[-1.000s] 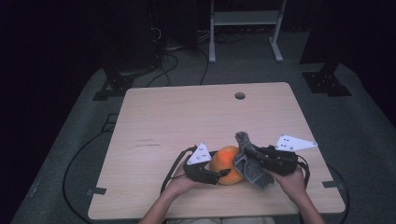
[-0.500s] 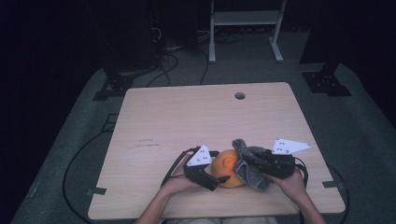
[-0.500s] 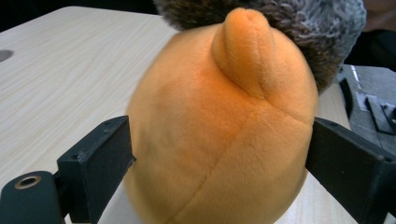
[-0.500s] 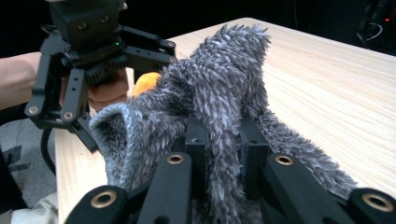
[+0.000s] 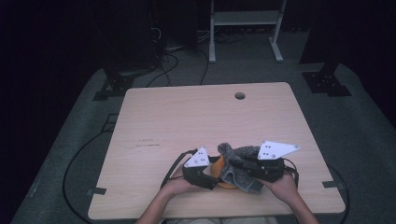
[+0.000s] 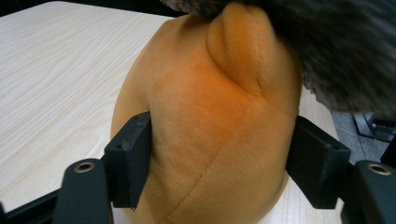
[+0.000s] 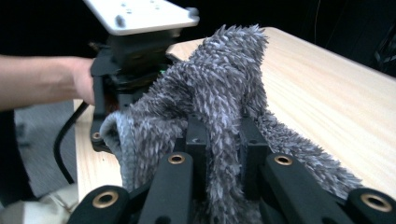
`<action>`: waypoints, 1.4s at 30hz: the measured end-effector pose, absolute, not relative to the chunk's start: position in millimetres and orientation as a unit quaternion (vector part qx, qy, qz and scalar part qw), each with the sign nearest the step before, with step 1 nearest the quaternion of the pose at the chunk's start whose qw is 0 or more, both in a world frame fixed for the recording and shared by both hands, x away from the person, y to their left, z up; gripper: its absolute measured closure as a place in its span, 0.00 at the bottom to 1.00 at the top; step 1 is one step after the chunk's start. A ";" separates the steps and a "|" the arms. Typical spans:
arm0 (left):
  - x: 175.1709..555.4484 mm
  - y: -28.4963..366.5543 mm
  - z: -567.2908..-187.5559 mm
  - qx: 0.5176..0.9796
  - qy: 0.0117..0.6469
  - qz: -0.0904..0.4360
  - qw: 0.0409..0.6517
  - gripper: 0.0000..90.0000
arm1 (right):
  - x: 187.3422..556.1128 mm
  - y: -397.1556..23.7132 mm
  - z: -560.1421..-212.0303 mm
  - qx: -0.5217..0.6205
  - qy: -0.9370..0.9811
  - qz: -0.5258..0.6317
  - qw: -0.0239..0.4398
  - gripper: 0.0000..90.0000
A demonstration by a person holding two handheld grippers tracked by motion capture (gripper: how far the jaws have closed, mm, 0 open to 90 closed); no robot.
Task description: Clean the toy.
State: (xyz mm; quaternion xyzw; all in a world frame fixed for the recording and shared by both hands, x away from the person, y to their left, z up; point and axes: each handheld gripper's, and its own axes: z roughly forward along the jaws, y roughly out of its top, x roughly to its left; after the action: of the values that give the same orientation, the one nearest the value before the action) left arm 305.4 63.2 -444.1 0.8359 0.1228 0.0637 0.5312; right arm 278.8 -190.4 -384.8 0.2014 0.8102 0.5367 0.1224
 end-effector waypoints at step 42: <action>313.5 83.6 -446.7 0.826 0.179 0.081 0.528 0.34 | 279.4 -226.8 -411.5 0.291 0.775 0.539 0.158 0.86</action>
State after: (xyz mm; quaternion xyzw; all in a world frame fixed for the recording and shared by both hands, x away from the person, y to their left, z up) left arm 313.5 83.6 -446.7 0.8264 0.1795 0.0807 0.5276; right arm 279.4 -226.8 -411.5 0.2909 0.7749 0.5386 0.1576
